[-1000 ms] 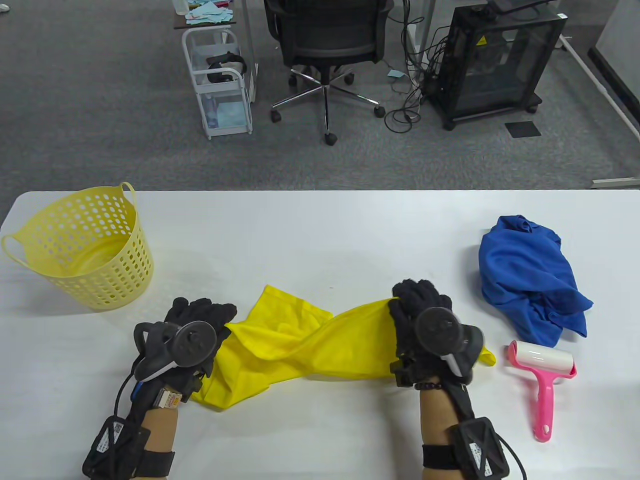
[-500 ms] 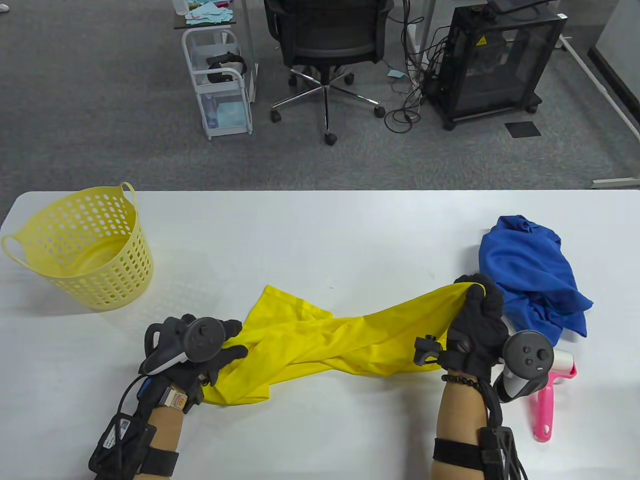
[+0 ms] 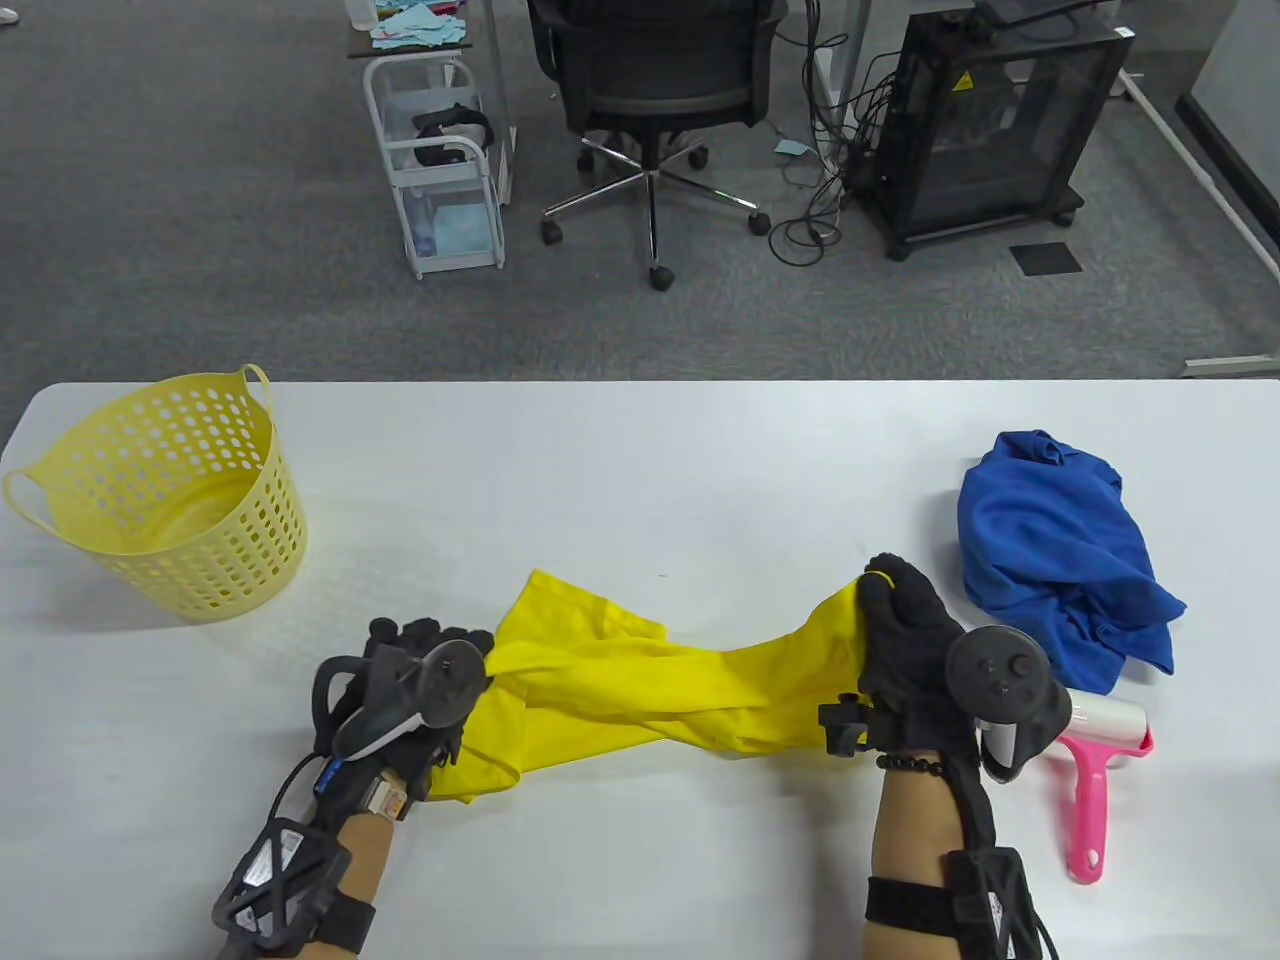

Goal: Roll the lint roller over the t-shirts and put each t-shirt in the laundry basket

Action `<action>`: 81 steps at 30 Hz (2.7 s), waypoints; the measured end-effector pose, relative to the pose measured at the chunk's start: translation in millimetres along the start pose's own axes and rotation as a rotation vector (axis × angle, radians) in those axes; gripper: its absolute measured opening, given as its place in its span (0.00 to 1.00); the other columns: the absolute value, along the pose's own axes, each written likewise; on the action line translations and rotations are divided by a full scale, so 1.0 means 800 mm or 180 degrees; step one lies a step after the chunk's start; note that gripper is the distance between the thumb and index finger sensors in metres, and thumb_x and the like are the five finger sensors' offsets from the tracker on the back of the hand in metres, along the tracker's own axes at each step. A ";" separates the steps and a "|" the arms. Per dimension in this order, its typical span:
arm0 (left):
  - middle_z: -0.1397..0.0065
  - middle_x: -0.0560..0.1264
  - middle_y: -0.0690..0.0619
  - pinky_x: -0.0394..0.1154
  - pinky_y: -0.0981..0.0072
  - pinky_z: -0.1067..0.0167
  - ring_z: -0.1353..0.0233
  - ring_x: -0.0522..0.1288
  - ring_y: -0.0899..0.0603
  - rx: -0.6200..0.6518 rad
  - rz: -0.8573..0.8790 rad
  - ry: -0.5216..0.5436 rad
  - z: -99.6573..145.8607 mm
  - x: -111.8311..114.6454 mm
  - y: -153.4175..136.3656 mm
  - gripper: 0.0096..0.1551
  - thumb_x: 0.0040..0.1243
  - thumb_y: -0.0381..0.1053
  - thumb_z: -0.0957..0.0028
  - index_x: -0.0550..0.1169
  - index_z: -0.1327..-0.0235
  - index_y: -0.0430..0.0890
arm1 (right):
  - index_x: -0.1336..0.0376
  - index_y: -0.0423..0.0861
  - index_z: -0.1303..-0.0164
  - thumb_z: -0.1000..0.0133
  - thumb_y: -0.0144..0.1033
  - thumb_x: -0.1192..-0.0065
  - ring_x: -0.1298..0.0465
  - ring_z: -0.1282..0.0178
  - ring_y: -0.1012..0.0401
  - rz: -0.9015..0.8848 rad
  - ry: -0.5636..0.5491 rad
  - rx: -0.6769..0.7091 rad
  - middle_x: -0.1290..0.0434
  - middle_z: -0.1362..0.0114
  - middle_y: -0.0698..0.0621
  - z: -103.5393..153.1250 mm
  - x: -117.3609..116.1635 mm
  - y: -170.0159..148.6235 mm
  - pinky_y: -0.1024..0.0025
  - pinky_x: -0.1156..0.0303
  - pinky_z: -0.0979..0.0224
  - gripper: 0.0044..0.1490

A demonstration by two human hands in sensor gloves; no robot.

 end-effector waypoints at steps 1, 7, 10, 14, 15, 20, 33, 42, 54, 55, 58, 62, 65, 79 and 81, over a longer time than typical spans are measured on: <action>0.33 0.83 0.52 0.66 0.36 0.30 0.28 0.79 0.36 -0.0088 0.0215 0.0284 0.004 -0.023 -0.016 0.23 0.60 0.57 0.50 0.80 0.42 0.55 | 0.36 0.49 0.40 0.45 0.53 0.43 0.18 0.73 0.65 0.0075 -0.0049 0.0070 0.21 0.61 0.56 0.001 0.004 0.005 0.63 0.20 0.50 0.28; 0.40 0.82 0.51 0.72 0.42 0.33 0.41 0.87 0.42 0.0130 0.1689 0.1537 0.036 -0.106 -0.070 0.22 0.54 0.54 0.50 0.75 0.43 0.53 | 0.36 0.51 0.40 0.46 0.56 0.42 0.19 0.73 0.65 0.0040 -0.0377 0.0257 0.21 0.61 0.57 0.004 0.033 0.014 0.63 0.21 0.50 0.29; 0.60 0.85 0.55 0.82 0.54 0.51 0.69 0.89 0.53 0.0279 0.1954 0.1461 0.038 -0.116 -0.069 0.22 0.55 0.56 0.48 0.76 0.43 0.51 | 0.35 0.51 0.40 0.50 0.62 0.41 0.20 0.73 0.65 0.0381 0.0022 0.0464 0.22 0.62 0.58 0.004 0.012 0.021 0.63 0.21 0.50 0.34; 0.67 0.86 0.57 0.83 0.54 0.56 0.77 0.87 0.53 0.0409 0.0944 0.0124 0.014 -0.057 -0.035 0.29 0.60 0.61 0.49 0.75 0.37 0.50 | 0.37 0.50 0.34 0.56 0.64 0.38 0.19 0.75 0.64 0.1441 0.1178 0.0442 0.21 0.63 0.57 0.012 -0.058 0.019 0.61 0.20 0.52 0.44; 0.68 0.86 0.58 0.84 0.54 0.56 0.78 0.87 0.53 0.0381 0.0505 -0.0174 0.010 -0.030 -0.028 0.35 0.63 0.66 0.54 0.75 0.36 0.50 | 0.39 0.49 0.30 0.57 0.65 0.38 0.19 0.73 0.64 0.1871 0.1603 0.0393 0.21 0.61 0.57 0.020 -0.080 0.013 0.61 0.20 0.51 0.48; 0.59 0.83 0.60 0.81 0.52 0.48 0.68 0.86 0.54 0.0370 -0.0917 -0.1664 0.003 0.079 -0.007 0.64 0.61 0.79 0.74 0.60 0.25 0.49 | 0.57 0.47 0.19 0.65 0.75 0.42 0.20 0.63 0.66 0.3859 0.2977 0.0294 0.25 0.47 0.57 0.067 -0.139 -0.027 0.59 0.22 0.41 0.70; 0.68 0.79 0.62 0.75 0.46 0.40 0.63 0.83 0.49 0.0757 -0.0959 -0.2593 0.026 0.113 0.018 0.32 0.61 0.68 0.60 0.75 0.47 0.53 | 0.34 0.51 0.41 0.55 0.53 0.31 0.20 0.77 0.65 0.3430 0.3326 0.0609 0.19 0.65 0.54 0.092 -0.172 -0.004 0.62 0.19 0.50 0.33; 0.71 0.82 0.64 0.79 0.48 0.42 0.66 0.86 0.51 0.1113 -0.1198 -0.2945 0.032 0.052 0.030 0.31 0.65 0.71 0.62 0.83 0.51 0.56 | 0.28 0.54 0.41 0.54 0.55 0.31 0.18 0.78 0.67 0.2400 0.4451 0.0934 0.17 0.66 0.57 0.120 -0.146 0.060 0.63 0.17 0.51 0.33; 0.46 0.75 0.56 0.69 0.44 0.34 0.50 0.80 0.47 -0.0962 -0.1381 0.0544 -0.114 -0.106 -0.025 0.37 0.51 0.57 0.49 0.55 0.27 0.51 | 0.43 0.51 0.30 0.49 0.41 0.37 0.22 0.55 0.58 0.2168 -0.0196 0.0745 0.28 0.44 0.49 -0.091 -0.052 0.127 0.52 0.30 0.30 0.35; 0.46 0.75 0.56 0.69 0.44 0.35 0.51 0.80 0.48 -0.0812 -0.1481 0.0526 -0.109 -0.097 -0.025 0.35 0.50 0.56 0.49 0.58 0.28 0.51 | 0.43 0.51 0.31 0.48 0.41 0.39 0.22 0.54 0.58 0.2302 -0.0187 0.0896 0.29 0.43 0.49 -0.084 -0.056 0.119 0.52 0.31 0.29 0.33; 0.50 0.77 0.56 0.72 0.46 0.38 0.56 0.81 0.49 -0.0323 -0.1727 0.0498 -0.086 -0.071 -0.020 0.29 0.51 0.56 0.49 0.66 0.34 0.53 | 0.40 0.53 0.36 0.49 0.41 0.40 0.22 0.53 0.59 0.2665 0.0092 0.1484 0.29 0.43 0.50 -0.054 -0.074 0.096 0.53 0.30 0.29 0.29; 0.51 0.79 0.57 0.73 0.46 0.38 0.55 0.83 0.49 0.0307 -0.1850 0.0142 -0.037 -0.022 -0.016 0.28 0.55 0.58 0.50 0.70 0.37 0.53 | 0.40 0.53 0.37 0.49 0.41 0.40 0.21 0.49 0.58 0.2801 0.0749 0.1793 0.30 0.40 0.50 0.002 -0.099 0.049 0.50 0.34 0.26 0.29; 0.53 0.81 0.59 0.74 0.47 0.38 0.57 0.85 0.50 0.0816 -0.2019 -0.0368 0.016 0.023 -0.017 0.27 0.57 0.59 0.51 0.72 0.38 0.55 | 0.40 0.55 0.38 0.51 0.42 0.40 0.20 0.45 0.59 0.3124 0.1296 0.2265 0.30 0.38 0.52 0.057 -0.116 0.019 0.50 0.34 0.24 0.29; 0.37 0.87 0.56 0.70 0.37 0.31 0.33 0.86 0.41 0.0748 -0.0359 -0.2213 0.081 -0.010 -0.060 0.42 0.50 0.80 0.61 0.83 0.42 0.58 | 0.28 0.52 0.40 0.52 0.67 0.51 0.16 0.40 0.49 0.3316 0.1633 0.0828 0.16 0.38 0.50 0.065 -0.030 0.051 0.46 0.28 0.31 0.41; 0.39 0.87 0.54 0.69 0.36 0.32 0.36 0.85 0.40 0.0342 -0.0185 -0.1570 0.055 -0.032 -0.067 0.36 0.49 0.74 0.52 0.83 0.42 0.55 | 0.34 0.51 0.32 0.49 0.65 0.52 0.21 0.32 0.45 0.3041 0.1252 0.0685 0.22 0.30 0.47 0.053 -0.031 0.067 0.43 0.32 0.28 0.41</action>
Point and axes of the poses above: the tracker on the back of each hand, its own y axis roughly to the thumb side, its own z axis roughly from the fingertips to the wrist, x = y × z, the point moved 4 cm from there along -z, roughly from the wrist to the fingertips
